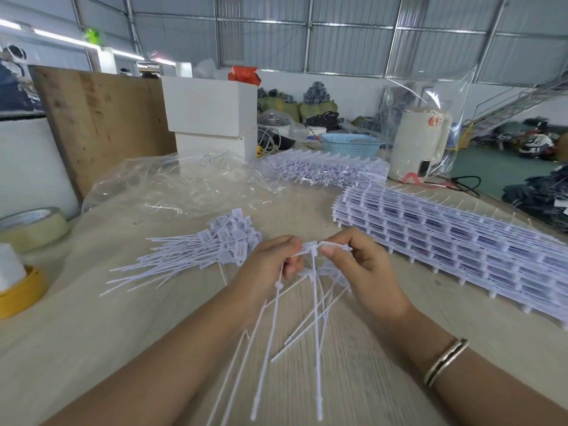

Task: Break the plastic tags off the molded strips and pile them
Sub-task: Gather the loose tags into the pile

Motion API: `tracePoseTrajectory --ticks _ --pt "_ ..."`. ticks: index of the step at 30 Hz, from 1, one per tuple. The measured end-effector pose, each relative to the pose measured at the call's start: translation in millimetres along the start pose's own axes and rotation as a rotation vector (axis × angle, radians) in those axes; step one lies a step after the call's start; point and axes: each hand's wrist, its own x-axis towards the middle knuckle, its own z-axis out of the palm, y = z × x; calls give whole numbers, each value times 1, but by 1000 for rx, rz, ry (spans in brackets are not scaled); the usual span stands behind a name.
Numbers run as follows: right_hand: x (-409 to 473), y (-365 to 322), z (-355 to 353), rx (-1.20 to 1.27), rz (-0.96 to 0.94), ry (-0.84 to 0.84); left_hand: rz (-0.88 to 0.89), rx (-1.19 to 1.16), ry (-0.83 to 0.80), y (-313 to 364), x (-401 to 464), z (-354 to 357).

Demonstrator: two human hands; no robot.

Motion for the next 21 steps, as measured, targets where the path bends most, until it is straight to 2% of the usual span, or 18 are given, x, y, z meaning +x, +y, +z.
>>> tracePoseTrajectory --ticks 4,6,8,10,13,16,18,21 --pt "6 -4 -4 -285 -141 -60 10 -84 -42 4 -1 -3" --pt "10 -8 -17 -330 -167 -6 30 -99 56 8 1 -13" --pt "13 -8 -41 -250 -137 107 86 -99 222 13 5 -35" --pt "11 -7 -53 -220 -148 135 198 68 296 14 6 -50" --pt "13 -7 -48 -105 -87 168 261 389 229 3 5 -46" --pt "22 -8 -51 218 37 349 272 487 183 -5 3 -38" --pt "21 -2 -53 459 185 386 286 593 150 -6 3 -40" --pt "6 20 -37 265 528 332 289 775 122 -12 2 -40"
